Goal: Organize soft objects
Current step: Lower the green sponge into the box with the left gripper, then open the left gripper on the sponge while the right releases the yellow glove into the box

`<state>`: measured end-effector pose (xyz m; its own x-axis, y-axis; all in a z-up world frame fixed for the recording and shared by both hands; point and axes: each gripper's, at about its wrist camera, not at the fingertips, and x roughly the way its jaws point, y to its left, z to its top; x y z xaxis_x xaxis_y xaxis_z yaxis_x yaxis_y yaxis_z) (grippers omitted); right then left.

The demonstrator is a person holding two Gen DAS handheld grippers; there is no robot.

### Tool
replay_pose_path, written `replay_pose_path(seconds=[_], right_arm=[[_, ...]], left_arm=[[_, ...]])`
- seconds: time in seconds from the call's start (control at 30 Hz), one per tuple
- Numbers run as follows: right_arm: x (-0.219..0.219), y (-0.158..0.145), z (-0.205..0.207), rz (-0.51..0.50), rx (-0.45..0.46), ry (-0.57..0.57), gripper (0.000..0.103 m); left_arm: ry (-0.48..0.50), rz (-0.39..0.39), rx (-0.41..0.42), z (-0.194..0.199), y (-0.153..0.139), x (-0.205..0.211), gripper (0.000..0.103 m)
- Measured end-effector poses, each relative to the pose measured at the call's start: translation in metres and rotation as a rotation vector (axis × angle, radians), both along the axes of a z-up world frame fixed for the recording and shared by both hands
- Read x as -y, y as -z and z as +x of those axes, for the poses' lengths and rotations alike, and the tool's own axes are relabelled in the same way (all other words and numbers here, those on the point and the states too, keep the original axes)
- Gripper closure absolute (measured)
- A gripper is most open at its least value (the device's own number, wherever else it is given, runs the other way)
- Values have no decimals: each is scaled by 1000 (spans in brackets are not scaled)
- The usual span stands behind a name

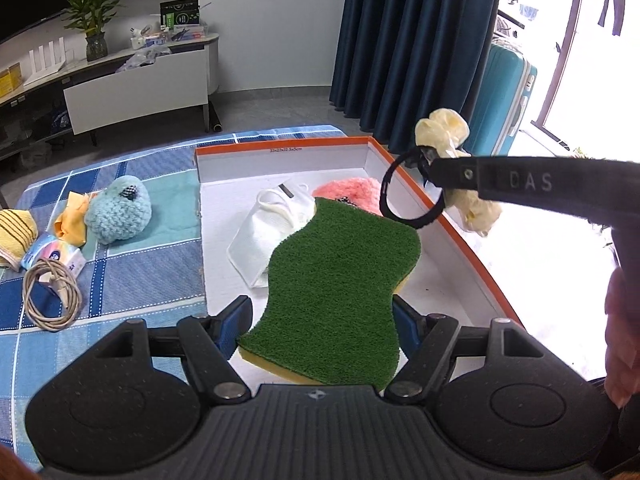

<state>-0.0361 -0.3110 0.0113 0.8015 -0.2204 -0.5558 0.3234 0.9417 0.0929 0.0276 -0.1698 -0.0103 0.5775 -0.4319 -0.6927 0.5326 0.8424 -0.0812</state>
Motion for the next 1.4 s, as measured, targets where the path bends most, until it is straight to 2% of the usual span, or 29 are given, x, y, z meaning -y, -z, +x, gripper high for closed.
replay_pose_path(seconds=[0.4, 0.8, 0.87, 0.9, 0.93, 1.0, 1.13, 1.2, 1.27, 1.4], right_arm=[[19, -3, 28, 10, -10, -13, 80], [38, 7, 73, 49, -33, -17, 78], [43, 8, 82, 51, -27, -14, 76], [45, 9, 85, 55, -20, -19, 70], [48, 9, 88, 60, -17, -22, 56], [51, 9, 88, 61, -3, -10, 41], [49, 2, 72, 34, 29, 5, 41], [49, -4, 61, 30, 49, 8, 40], [46, -9, 50, 21, 66, 12, 38], [41, -20, 32, -1, 89, 14, 36]], left_arm=[[43, 12, -25, 5, 8, 17, 29], [77, 19, -46, 9, 17, 25, 29], [78, 19, -50, 12, 18, 26, 29], [77, 20, -51, 12, 18, 26, 29], [77, 20, -52, 13, 19, 27, 29], [79, 20, -55, 13, 19, 28, 29], [100, 20, -54, 14, 21, 33, 28], [113, 22, -51, 12, 21, 35, 22], [112, 19, -41, 10, 20, 36, 8], [103, 1, -19, 4, 14, 32, 7]])
